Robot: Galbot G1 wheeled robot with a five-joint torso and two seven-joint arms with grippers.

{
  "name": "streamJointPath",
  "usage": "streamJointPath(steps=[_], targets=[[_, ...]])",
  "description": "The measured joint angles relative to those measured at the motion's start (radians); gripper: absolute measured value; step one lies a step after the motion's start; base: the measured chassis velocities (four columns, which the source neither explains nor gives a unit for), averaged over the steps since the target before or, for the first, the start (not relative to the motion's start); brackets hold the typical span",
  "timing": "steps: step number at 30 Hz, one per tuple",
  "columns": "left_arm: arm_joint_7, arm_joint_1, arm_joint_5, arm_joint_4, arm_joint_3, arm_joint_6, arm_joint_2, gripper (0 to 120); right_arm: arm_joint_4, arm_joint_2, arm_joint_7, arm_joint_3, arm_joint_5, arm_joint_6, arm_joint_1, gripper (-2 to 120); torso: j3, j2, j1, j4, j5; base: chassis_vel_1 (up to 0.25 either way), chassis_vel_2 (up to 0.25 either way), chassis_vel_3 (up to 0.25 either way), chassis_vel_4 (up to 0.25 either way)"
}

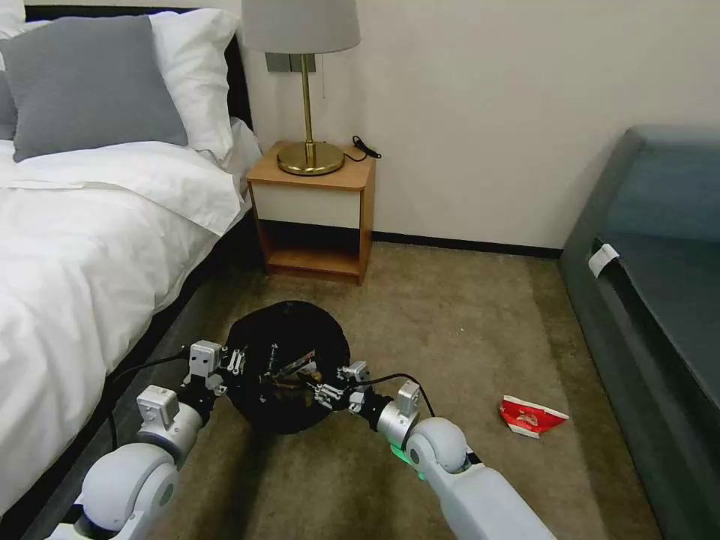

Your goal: Pick up the trash bin, then pick up the garbage on the floor and place it into the trash bin.

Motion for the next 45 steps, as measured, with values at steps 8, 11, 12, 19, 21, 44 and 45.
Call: streamJointPath(steps=[8, 11, 12, 19, 21, 44, 45], targets=[[0.0, 0.003, -0.011, 0.008, -0.011, 0.0, 0.02, 7, 0.012, -0.057, 0.023, 0.043, -0.022, -0.028, 0.005, 98, 0.0, 0.0, 0.0, 0.0, 0.0001, 0.0, 0.0, 0.0, 0.0], [0.0, 0.006, -0.017, 0.005, -0.015, 0.0, 0.027, 7, 0.004, -0.093, 0.026, 0.054, -0.048, -0.036, 0.011, 99, 0.0, 0.0, 0.0, 0.0, 0.0001, 0.0, 0.0, 0.0, 0.0], [0.0, 0.006, -0.022, 0.008, -0.017, 0.0, 0.032, 7, -0.01, -0.129, 0.034, 0.064, -0.065, -0.045, 0.019, 100, 0.0, 0.0, 0.0, 0.0001, 0.0004, 0.0, 0.0, 0.0, 0.0], [0.0, -0.004, -0.032, 0.028, -0.019, 0.002, 0.041, 7, -0.099, -0.237, 0.059, 0.104, -0.117, -0.063, 0.05, 100, 0.0, 0.0, 0.0, 0.0, 0.0003, 0.0, 0.0, 0.0, 0.0], [0.0, -0.01, -0.034, 0.038, -0.015, 0.002, 0.043, 7, -0.18, -0.293, 0.057, 0.132, -0.166, -0.058, 0.073, 100, 0.0, 0.0, 0.0, -0.0001, 0.0005, 0.0, 0.0, 0.0, 0.0], [0.01, -0.007, -0.018, 0.091, -0.003, -0.01, 0.018, 7, -0.586, -0.399, -0.051, 0.19, -0.319, 0.044, 0.149, 100, 0.0, 0.0, 0.0, 0.0, 0.0001, 0.0, 0.0, 0.0, 0.0], [0.011, -0.009, -0.018, 0.094, -0.002, -0.011, 0.017, 7, -0.605, -0.397, -0.052, 0.191, -0.325, 0.047, 0.157, 100, 0.0, 0.0, 0.0, 0.0, 0.0, 0.0, 0.0, 0.0, 0.0]])
